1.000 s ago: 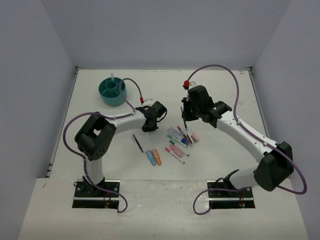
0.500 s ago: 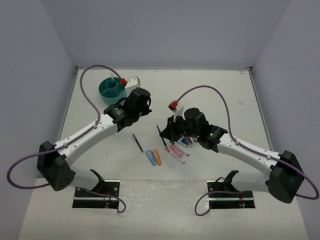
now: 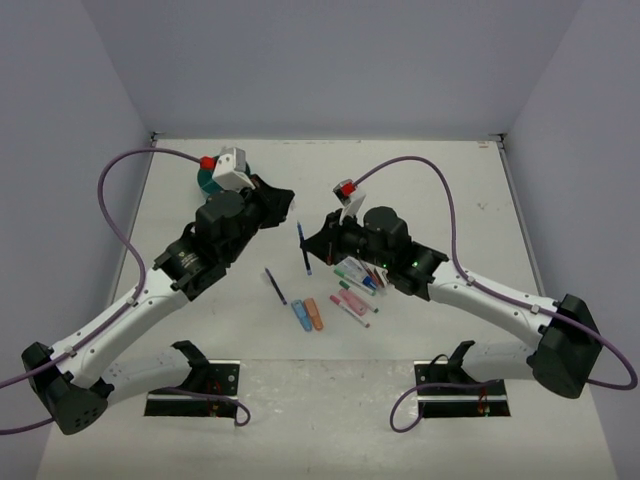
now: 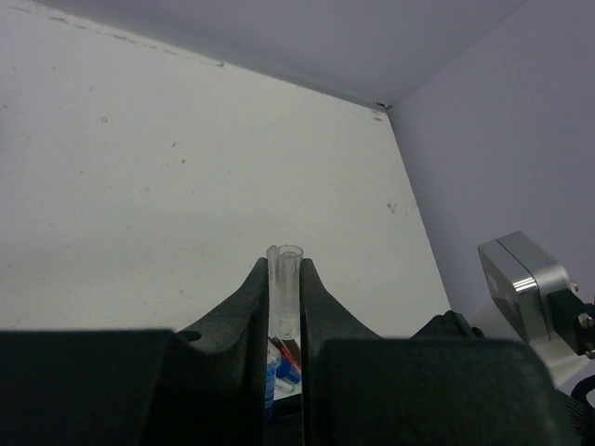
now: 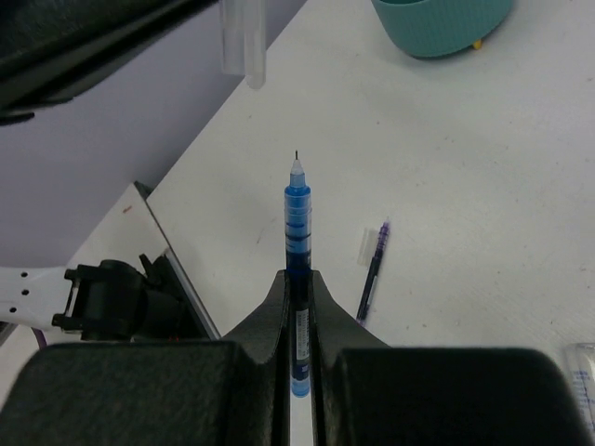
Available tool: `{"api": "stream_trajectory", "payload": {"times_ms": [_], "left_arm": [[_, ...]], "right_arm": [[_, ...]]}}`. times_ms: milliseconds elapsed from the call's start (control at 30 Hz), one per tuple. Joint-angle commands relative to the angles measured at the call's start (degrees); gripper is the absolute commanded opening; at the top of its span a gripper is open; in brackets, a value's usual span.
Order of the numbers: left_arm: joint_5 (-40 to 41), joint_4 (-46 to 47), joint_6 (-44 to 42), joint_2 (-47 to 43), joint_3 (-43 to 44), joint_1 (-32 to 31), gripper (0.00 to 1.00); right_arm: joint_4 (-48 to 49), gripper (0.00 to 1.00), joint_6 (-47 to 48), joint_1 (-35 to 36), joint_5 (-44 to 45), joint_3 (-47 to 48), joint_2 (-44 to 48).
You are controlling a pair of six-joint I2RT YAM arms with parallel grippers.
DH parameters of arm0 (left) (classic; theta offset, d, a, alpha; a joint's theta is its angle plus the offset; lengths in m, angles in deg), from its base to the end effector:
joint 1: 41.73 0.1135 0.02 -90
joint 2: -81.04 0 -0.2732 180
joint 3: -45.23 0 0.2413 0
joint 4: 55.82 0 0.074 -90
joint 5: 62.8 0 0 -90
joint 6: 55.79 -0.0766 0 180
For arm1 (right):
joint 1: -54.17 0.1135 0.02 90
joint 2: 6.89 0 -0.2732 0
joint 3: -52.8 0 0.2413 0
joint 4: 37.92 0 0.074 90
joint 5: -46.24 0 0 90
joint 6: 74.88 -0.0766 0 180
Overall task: Sort the stationery into containers
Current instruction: Close the pen cap on the pen.
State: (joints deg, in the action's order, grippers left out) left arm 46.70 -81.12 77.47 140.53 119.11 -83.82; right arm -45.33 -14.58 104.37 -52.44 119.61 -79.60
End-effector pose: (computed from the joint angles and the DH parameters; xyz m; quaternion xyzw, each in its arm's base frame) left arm 0.2090 -0.1544 0.3812 -0.1156 0.7588 -0.3293 0.5499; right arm 0.1989 0.2567 0.3151 -0.1854 0.7612 0.4427 0.4361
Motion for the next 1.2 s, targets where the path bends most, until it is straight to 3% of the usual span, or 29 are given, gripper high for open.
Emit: {"api": "stream_trajectory", "payload": {"times_ms": [0,1167], "left_arm": [[-2.46,7.32,-1.95,-1.22,-3.26,-0.19,0.0],[-7.29,12.05,-0.99,-1.65,-9.18,-0.19,0.0]], "right_arm": [[1.61,0.0,-1.22,0.16,1.92,3.5,-0.04],[-0.86,0.0,0.09,-0.04,6.74,7.31,0.24]]}}
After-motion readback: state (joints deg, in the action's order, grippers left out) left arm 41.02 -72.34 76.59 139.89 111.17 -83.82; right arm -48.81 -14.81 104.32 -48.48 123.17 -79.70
